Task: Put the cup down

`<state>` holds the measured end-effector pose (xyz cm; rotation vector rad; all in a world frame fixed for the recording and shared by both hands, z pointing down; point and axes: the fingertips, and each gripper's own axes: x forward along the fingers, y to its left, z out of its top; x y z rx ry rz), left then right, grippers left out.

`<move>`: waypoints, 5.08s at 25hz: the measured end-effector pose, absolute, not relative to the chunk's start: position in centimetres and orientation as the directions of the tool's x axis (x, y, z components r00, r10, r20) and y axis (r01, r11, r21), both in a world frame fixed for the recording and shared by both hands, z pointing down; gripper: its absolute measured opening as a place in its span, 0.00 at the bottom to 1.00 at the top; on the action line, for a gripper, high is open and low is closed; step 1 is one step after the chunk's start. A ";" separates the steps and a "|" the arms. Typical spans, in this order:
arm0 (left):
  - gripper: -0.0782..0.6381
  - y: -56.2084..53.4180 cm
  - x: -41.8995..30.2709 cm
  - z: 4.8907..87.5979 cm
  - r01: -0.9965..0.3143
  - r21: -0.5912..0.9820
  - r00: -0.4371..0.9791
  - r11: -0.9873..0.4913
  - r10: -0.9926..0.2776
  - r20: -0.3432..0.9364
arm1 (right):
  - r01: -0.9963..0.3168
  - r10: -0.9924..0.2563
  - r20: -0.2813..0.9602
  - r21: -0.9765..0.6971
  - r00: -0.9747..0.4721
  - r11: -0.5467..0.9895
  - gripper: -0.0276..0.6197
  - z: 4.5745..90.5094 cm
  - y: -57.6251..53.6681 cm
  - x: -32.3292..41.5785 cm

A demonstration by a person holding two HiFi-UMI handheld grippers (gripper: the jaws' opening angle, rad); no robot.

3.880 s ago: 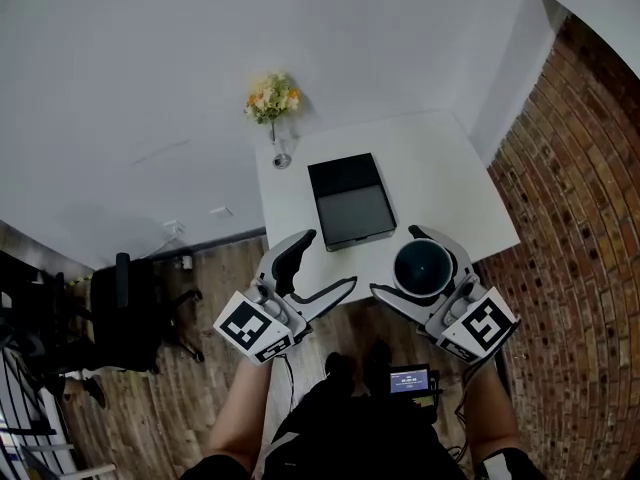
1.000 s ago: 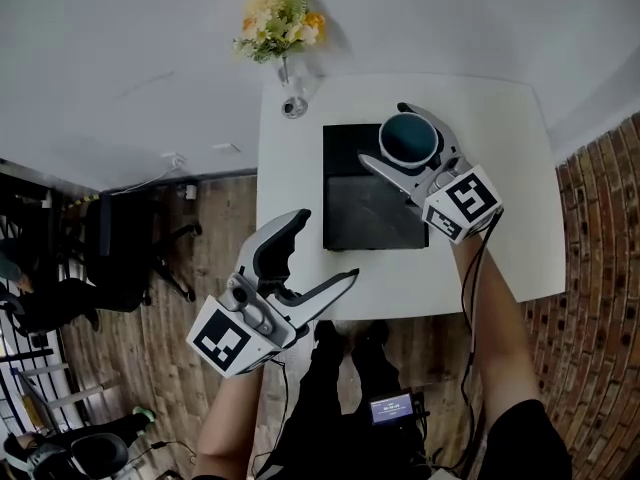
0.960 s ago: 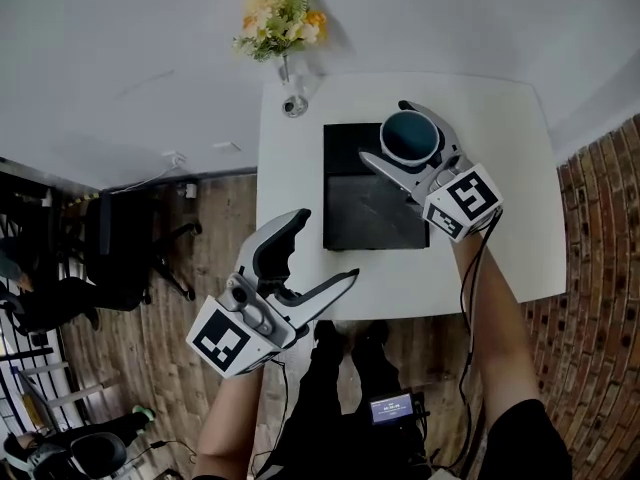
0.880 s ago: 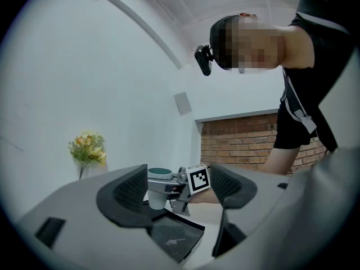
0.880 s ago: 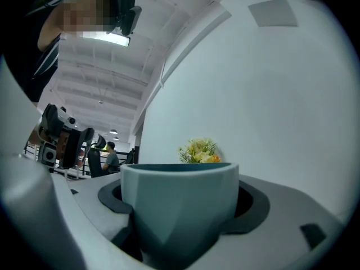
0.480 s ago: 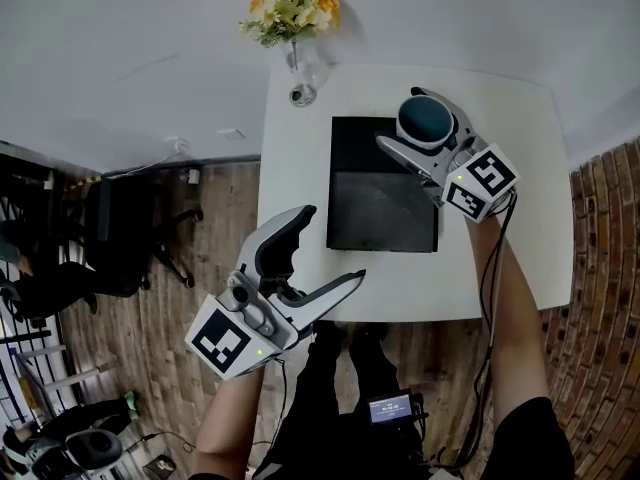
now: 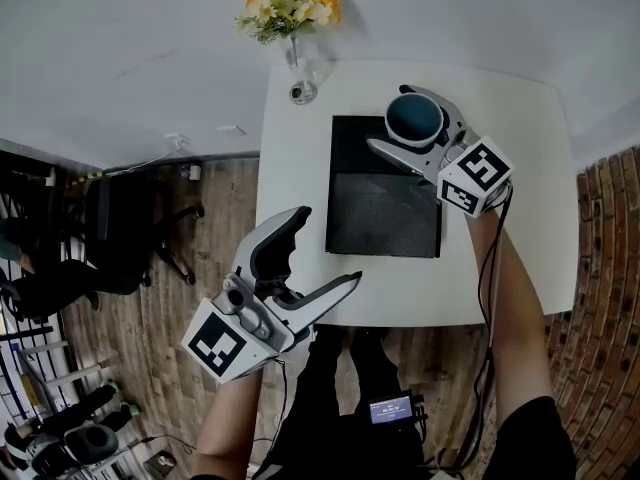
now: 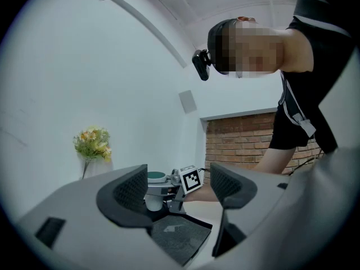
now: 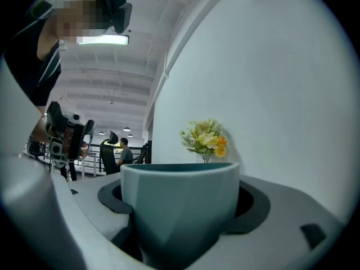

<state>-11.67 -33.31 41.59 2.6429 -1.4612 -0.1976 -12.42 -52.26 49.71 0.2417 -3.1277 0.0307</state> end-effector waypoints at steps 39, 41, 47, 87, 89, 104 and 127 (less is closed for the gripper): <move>0.60 -36.6 -11.9 43.4 -0.827 0.142 0.547 -0.544 -0.837 -0.021 | -0.143 -0.135 0.154 -0.047 -0.979 0.989 0.80 52.6 -51.6 -11.0; 0.60 -36.7 -12.0 43.4 -0.828 0.141 0.545 -0.542 -0.838 -0.020 | -0.146 -0.138 0.153 -0.045 -0.979 0.988 0.80 52.5 -51.5 -10.8; 0.60 -36.7 -12.1 43.4 -0.833 0.138 0.540 -0.536 -0.842 -0.014 | -0.188 -0.181 0.119 -0.049 -0.976 0.981 0.80 51.5 -51.9 -9.7; 0.60 -32.3 -11.8 39.3 -0.803 0.103 0.591 -0.587 -0.807 0.013 | -0.384 -0.381 0.058 -0.046 -0.923 0.922 0.80 41.9 -44.4 -2.6; 0.60 -31.7 -11.7 38.7 -0.801 0.099 0.594 -0.590 -0.805 0.009 | -0.384 -0.382 0.047 -0.039 -0.923 0.923 0.80 40.9 -43.0 -2.6; 0.60 -27.0 -10.7 36.7 -0.791 0.097 0.609 -0.604 -0.793 0.031 | -0.345 -0.345 -0.013 -0.020 -0.938 0.938 0.80 35.2 -32.9 -2.5; 0.60 -21.1 -8.5 34.9 -0.750 0.136 0.652 -0.647 -0.759 -0.014 | -0.297 -0.298 -0.095 -0.027 -0.950 0.954 0.64 31.5 -21.5 -2.1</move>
